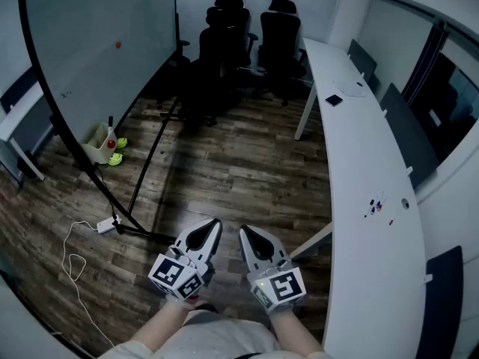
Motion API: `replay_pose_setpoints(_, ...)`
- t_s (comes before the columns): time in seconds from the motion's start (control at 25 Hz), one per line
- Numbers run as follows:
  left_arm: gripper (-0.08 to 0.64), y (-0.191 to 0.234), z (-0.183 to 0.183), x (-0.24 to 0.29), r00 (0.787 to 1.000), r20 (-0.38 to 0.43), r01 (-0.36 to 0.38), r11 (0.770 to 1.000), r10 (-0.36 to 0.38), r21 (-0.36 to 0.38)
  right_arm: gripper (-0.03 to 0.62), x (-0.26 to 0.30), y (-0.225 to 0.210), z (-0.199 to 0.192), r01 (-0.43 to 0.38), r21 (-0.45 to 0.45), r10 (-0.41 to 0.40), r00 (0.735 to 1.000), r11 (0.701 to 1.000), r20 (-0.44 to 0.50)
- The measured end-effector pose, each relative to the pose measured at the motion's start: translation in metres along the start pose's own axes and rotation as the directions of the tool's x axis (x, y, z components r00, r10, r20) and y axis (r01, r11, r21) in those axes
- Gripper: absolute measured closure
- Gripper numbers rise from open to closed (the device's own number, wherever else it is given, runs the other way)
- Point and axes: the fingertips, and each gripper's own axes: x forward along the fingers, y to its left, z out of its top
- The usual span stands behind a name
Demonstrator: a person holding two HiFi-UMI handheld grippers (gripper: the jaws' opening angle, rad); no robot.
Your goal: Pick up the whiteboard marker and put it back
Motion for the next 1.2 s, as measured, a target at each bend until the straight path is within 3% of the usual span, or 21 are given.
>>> replay_pose_setpoints(0.32,0.545,-0.001,-0.010,0.003,0.999,0.008,-0.046,0.999,0.046,0.004,0.574,0.002,-0.001,-0.004,-0.052,0.020,0.052,0.999,0.998,-0.007)
replay_pose_setpoints(0.52,0.545,0.022,-0.012,0.016,0.997,0.012,-0.082,0.997,0.082,0.004,0.572,0.024,-0.010,-0.010,-0.100,-0.001,0.100,0.995,0.995,-0.018)
replay_pose_setpoints(0.76,0.545,0.079,-0.014,0.046,0.992,0.011,-0.124,0.992,0.124,-0.011,0.572,0.084,-0.032,-0.020,-0.133,0.010,0.133,0.991,0.991,-0.028)
replay_pose_setpoints(1.2,0.545,0.219,0.019,0.099,0.983,0.016,-0.184,0.983,0.184,0.007,0.572,0.242,-0.055,-0.028,-0.229,0.019,0.230,0.972,0.973,-0.052)
